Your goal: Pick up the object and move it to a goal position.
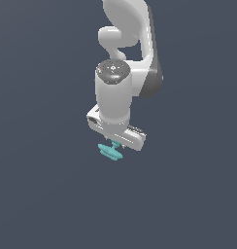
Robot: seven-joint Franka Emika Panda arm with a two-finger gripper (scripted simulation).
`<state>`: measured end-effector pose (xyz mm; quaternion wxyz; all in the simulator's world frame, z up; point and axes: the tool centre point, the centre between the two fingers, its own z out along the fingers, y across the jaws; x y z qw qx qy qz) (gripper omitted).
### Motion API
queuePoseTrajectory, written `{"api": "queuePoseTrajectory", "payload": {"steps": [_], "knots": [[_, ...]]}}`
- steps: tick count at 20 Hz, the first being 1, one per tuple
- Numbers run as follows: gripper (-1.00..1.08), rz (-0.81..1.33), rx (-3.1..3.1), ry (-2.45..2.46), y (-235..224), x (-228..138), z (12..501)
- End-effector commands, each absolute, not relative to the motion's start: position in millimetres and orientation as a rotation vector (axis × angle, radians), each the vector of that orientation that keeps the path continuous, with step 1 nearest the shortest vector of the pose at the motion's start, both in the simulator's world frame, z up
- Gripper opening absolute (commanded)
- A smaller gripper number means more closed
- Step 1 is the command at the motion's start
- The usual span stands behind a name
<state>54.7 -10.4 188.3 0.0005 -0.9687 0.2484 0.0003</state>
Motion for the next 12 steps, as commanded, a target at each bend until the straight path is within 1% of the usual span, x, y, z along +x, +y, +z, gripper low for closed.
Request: {"api": "queuePoseTrajectory", "payload": {"steps": [1, 12], "knots": [[-1.00, 0.001, -3.042, 0.780, -6.1, 46.7, 217.4], [-1.00, 0.000, -3.043, 0.781, 11.1, 18.2, 335.4]]}}
